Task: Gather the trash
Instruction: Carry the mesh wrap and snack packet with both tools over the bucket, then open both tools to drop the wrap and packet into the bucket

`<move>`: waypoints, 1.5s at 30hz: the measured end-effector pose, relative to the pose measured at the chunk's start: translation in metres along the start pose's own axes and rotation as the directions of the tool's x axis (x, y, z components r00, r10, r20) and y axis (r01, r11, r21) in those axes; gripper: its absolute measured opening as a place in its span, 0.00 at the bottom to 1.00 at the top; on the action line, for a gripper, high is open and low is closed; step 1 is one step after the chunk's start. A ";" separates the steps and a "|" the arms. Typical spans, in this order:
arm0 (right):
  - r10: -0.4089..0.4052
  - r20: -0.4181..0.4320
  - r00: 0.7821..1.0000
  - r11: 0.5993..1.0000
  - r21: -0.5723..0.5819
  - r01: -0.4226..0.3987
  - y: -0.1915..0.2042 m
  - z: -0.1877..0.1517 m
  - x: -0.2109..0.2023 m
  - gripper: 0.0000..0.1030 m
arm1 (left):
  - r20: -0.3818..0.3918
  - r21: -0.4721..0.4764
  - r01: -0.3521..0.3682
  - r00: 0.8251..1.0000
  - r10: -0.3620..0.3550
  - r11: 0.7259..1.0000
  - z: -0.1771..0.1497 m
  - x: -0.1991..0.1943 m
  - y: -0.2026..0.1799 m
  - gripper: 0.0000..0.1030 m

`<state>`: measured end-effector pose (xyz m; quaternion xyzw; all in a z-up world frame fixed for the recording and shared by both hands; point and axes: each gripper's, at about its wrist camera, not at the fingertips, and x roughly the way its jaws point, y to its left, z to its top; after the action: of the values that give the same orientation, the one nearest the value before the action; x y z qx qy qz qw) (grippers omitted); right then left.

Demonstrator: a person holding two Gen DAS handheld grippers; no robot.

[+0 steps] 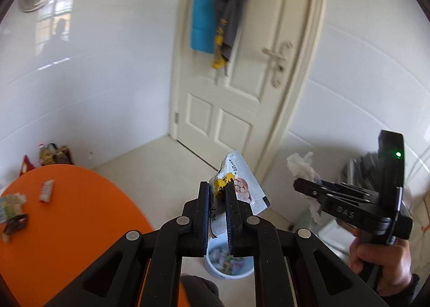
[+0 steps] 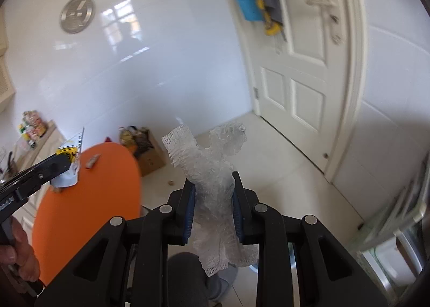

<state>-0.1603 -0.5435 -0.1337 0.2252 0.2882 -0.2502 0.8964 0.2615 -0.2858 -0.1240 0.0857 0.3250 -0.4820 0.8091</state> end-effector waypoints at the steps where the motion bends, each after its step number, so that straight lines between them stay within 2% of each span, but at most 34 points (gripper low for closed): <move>1: -0.015 -0.015 1.000 1.000 0.020 0.015 -0.013 -0.003 0.006 0.23 | -0.027 0.008 0.021 0.999 -0.021 1.000 0.002 0.015 -0.004 0.07; 6: -0.057 -0.107 0.993 0.991 0.116 0.069 -0.068 -0.023 0.043 0.23 | -0.165 0.032 0.080 0.984 -0.074 0.996 0.017 0.084 -0.014 0.07; 12: -0.053 -0.213 0.976 0.974 0.205 0.097 -0.112 -0.049 0.090 0.24 | -0.321 0.030 0.122 0.941 -0.106 0.992 0.023 0.165 -0.032 0.07; 16: -0.044 -0.273 0.961 0.961 0.250 0.115 -0.133 -0.062 0.126 0.24 | -0.434 -0.018 0.140 0.891 -0.134 0.990 0.027 0.229 -0.039 0.07; 24: -0.023 -0.357 0.934 0.940 0.309 0.142 -0.159 -0.081 0.181 0.27 | -0.565 -0.069 0.096 0.816 -0.118 0.993 0.036 0.327 -0.037 0.10; 26: -0.021 -0.374 0.927 0.934 0.323 0.152 -0.164 -0.085 0.190 0.29 | -0.596 -0.081 0.075 0.796 -0.109 0.994 0.035 0.345 -0.032 0.13; 27: -0.019 -0.383 0.924 0.930 0.332 0.156 -0.166 -0.086 0.194 0.34 | -0.616 -0.082 0.071 0.780 -0.107 0.994 0.033 0.355 -0.032 0.23; 28: -0.022 -0.390 0.920 0.927 0.337 0.165 -0.168 -0.087 0.197 0.48 | -0.631 -0.077 0.068 0.769 -0.101 0.995 0.032 0.361 -0.032 0.39; 29: -0.029 -0.395 0.918 0.924 0.340 0.176 -0.169 -0.087 0.198 0.65 | -0.634 -0.063 0.059 0.769 -0.085 0.996 0.033 0.368 -0.034 0.48; 30: -0.033 -0.395 0.918 0.921 0.345 0.181 -0.171 -0.087 0.199 0.73 | -0.626 -0.044 0.044 0.777 -0.062 0.998 0.036 0.371 -0.035 0.59; 31: -0.037 -0.395 0.918 0.919 0.348 0.187 -0.172 -0.087 0.201 0.76 | -0.621 -0.034 0.032 0.783 -0.046 0.999 0.038 0.372 -0.036 0.64; 33: -0.034 -0.390 0.920 0.913 0.362 0.187 -0.176 -0.088 0.201 0.79 | -0.621 -0.043 0.026 0.782 -0.047 0.999 0.040 0.375 -0.035 0.69; 35: -0.053 -0.389 0.920 0.910 0.361 0.205 -0.178 -0.089 0.199 0.92 | -0.615 -0.037 0.005 0.788 -0.027 0.999 0.042 0.373 -0.035 0.72; 38: -0.056 -0.378 0.924 0.905 0.371 0.206 -0.181 -0.088 0.193 1.00 | -0.592 0.000 -0.028 0.805 0.023 1.000 0.044 0.364 -0.038 0.74; 41: -0.088 -0.366 0.926 0.901 0.368 0.231 -0.178 -0.086 0.185 1.00 | -0.552 0.025 -0.061 0.831 0.065 0.998 0.045 0.349 -0.046 0.79; 42: -0.094 -0.360 0.928 0.898 0.372 0.235 -0.178 -0.085 0.181 1.00 | -0.534 0.033 -0.068 0.842 0.075 0.997 0.037 0.325 -0.044 0.82; 45: -0.111 -0.346 0.932 0.894 0.376 0.246 -0.172 -0.084 0.168 1.00 | -0.497 0.050 -0.085 0.862 0.099 0.995 0.032 0.294 -0.053 0.83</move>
<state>-0.1746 -0.6842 -0.3454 0.4187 0.3880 -0.3481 0.7436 0.3272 -0.5410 -0.2692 0.2333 0.5122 -0.4086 0.7186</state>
